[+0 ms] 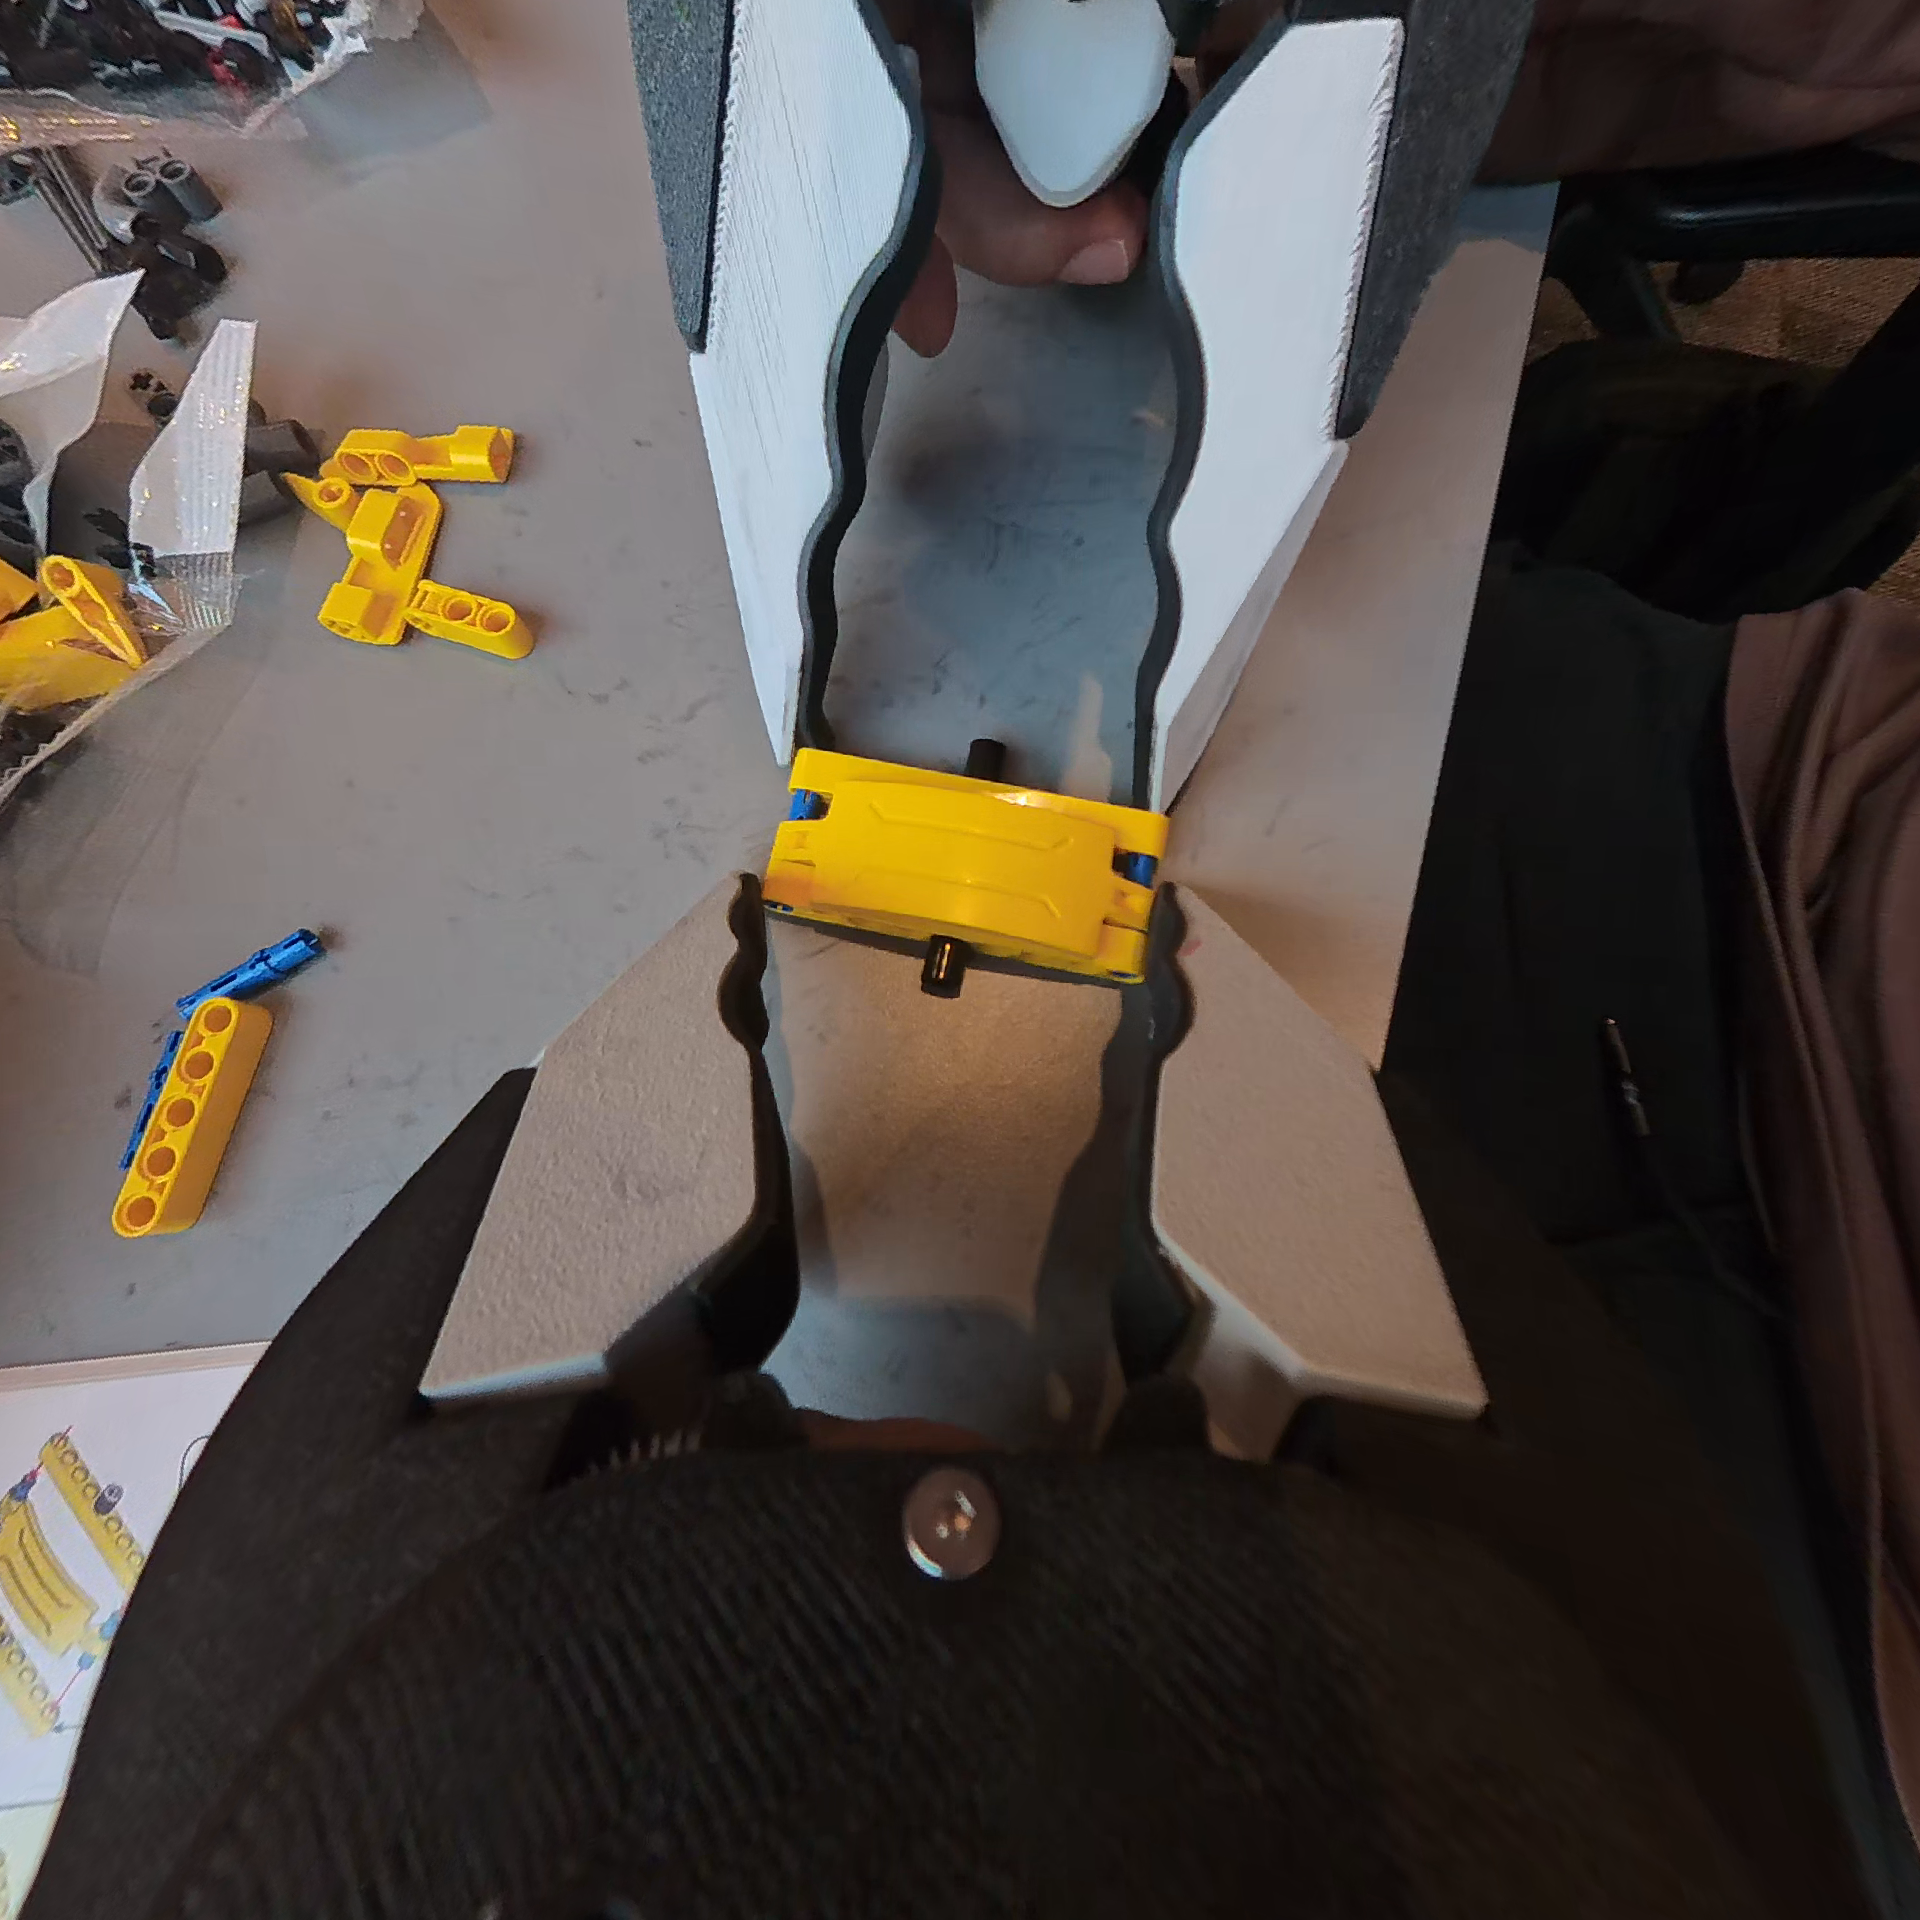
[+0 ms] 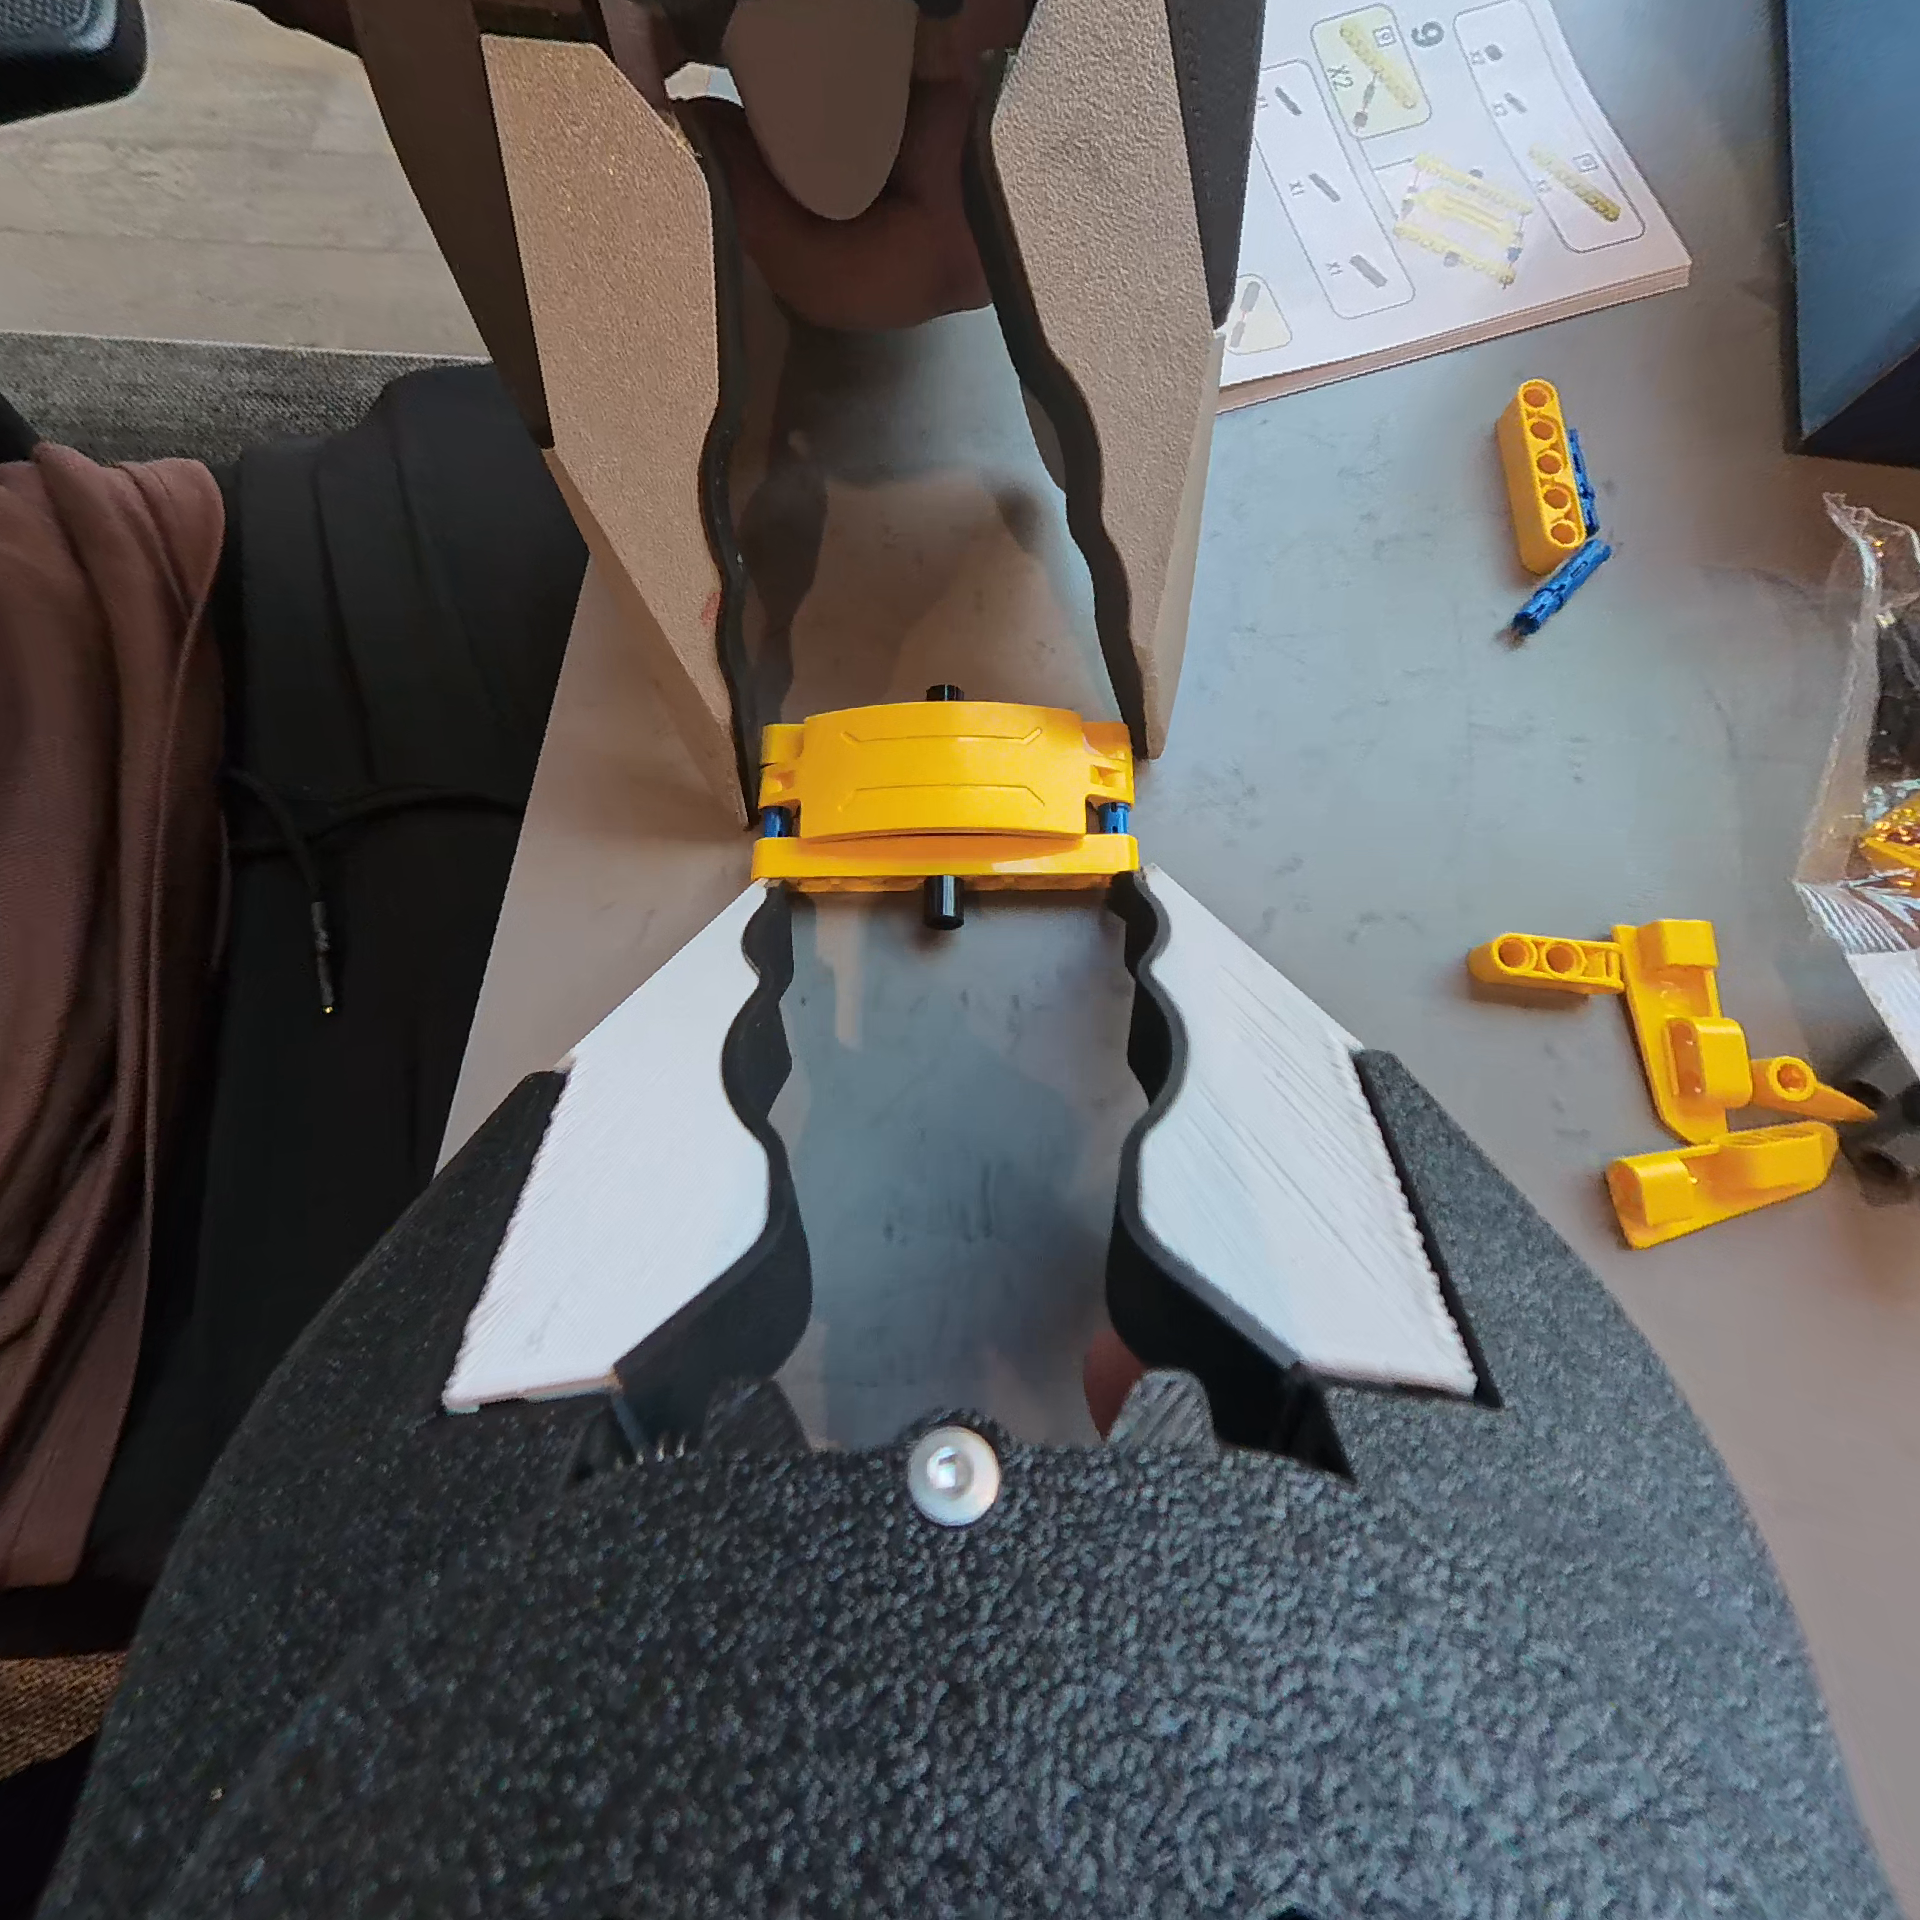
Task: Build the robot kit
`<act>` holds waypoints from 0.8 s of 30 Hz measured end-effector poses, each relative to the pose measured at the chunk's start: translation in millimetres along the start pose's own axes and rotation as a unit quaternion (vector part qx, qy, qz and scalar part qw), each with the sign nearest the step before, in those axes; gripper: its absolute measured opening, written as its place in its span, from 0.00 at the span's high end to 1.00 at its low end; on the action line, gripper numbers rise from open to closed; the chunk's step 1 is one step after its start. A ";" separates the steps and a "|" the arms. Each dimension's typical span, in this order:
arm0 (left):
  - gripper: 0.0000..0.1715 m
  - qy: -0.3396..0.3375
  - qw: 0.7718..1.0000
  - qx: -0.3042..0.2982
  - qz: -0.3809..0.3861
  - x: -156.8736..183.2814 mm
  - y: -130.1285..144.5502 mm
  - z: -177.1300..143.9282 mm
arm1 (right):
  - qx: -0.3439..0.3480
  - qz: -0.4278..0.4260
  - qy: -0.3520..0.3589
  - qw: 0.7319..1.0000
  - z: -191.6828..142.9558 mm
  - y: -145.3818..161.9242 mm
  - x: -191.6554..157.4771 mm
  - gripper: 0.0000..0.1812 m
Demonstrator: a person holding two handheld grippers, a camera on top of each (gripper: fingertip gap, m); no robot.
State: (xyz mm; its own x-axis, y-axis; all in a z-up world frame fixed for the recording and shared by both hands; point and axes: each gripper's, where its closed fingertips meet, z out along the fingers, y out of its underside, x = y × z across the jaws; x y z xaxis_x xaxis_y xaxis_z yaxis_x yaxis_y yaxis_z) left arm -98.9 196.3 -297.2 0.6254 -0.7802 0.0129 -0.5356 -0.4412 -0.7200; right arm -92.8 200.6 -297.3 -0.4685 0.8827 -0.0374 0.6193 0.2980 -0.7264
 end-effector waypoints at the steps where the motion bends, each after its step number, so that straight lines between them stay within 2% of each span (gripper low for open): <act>1: 0.58 0.000 1.000 0.000 0.000 0.0 0.1 0.0 | 0.000 0.000 0.000 1.000 0.5 -0.5 -0.1 0.64; 17: 0.58 0.018 1.000 0.003 -0.009 1.9 0.3 -1.2 | 0.003 -0.010 -0.006 1.000 6.2 -6.3 -3.1 0.64; 24: 0.55 0.065 0.994 0.032 -0.080 4.8 -5.9 -8.3 | 0.022 0.000 -0.011 1.000 1.2 -9.6 -2.4 0.63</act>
State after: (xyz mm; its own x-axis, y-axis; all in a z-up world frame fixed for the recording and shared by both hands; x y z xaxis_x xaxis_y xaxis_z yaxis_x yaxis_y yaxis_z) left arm -97.5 191.5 -287.1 0.6182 -0.7554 0.2172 -0.3955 -0.5378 -0.7445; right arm -98.4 195.2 -291.1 -0.4827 0.8742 -0.0524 0.5914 0.2812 -0.7558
